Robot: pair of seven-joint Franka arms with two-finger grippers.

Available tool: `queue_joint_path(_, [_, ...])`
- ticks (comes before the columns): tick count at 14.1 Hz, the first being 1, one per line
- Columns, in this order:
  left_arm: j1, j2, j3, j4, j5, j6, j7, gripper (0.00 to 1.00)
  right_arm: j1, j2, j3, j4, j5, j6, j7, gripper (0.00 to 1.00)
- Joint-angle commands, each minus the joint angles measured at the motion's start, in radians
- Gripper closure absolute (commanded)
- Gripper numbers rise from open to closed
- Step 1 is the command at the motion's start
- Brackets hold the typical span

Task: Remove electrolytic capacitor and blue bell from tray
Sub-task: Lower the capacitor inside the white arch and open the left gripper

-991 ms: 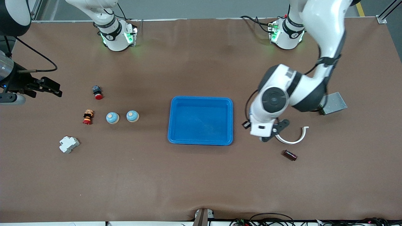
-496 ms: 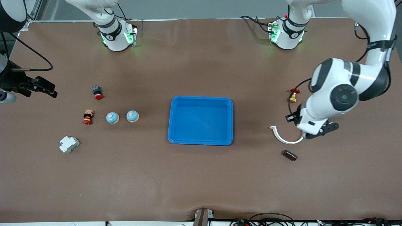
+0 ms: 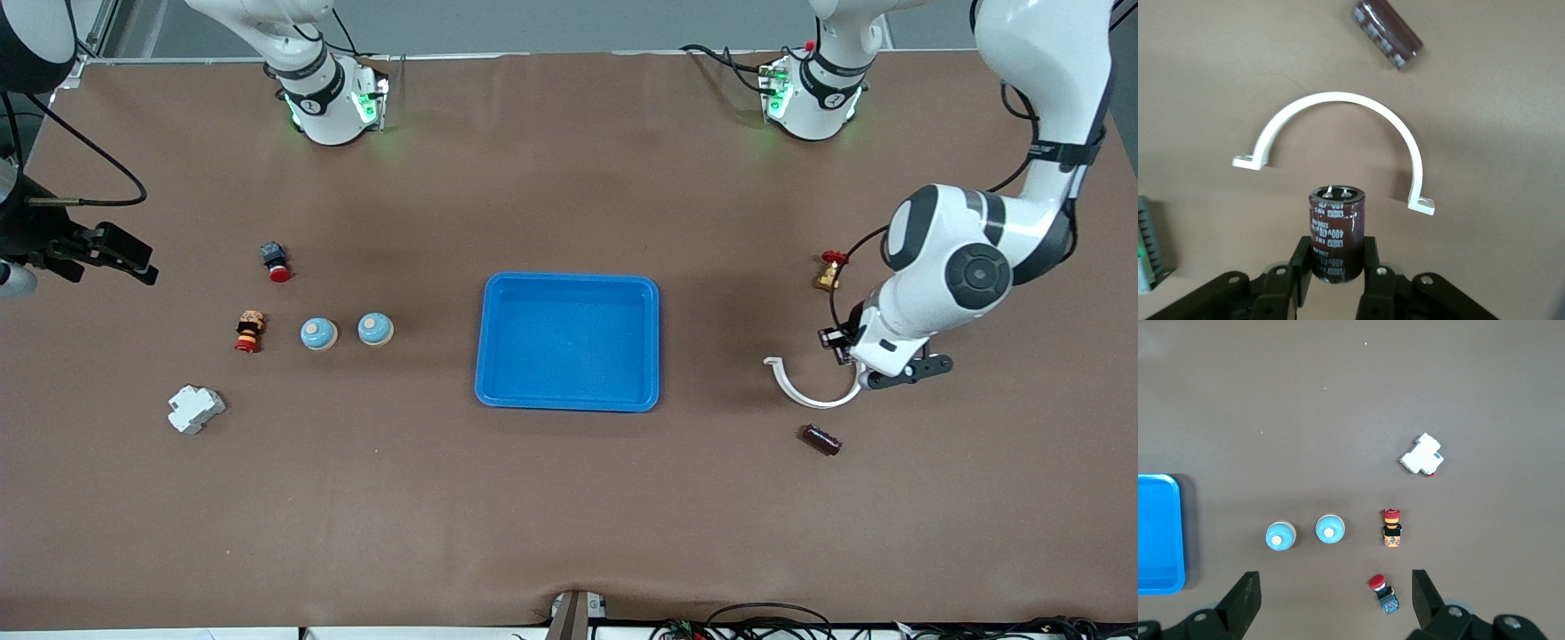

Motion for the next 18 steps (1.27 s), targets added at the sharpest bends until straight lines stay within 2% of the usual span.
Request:
queue_joint_path(1, [0.010,0.033,-0.008,-0.026,0.029,0.084,0.007,1.00,-0.011,-0.001,0.013,0.000,-0.006,0.010,0.015,0.00])
queue_joint_path(11, [0.055,0.153,-0.002,-0.018,0.144,0.166,0.002,1.00,-0.030,0.001,0.011,-0.007,-0.016,-0.018,-0.001,0.00])
queue_joint_path(18, [0.053,0.177,-0.002,-0.013,0.146,0.171,-0.004,1.00,-0.031,0.001,0.011,-0.006,-0.010,-0.074,0.014,0.00])
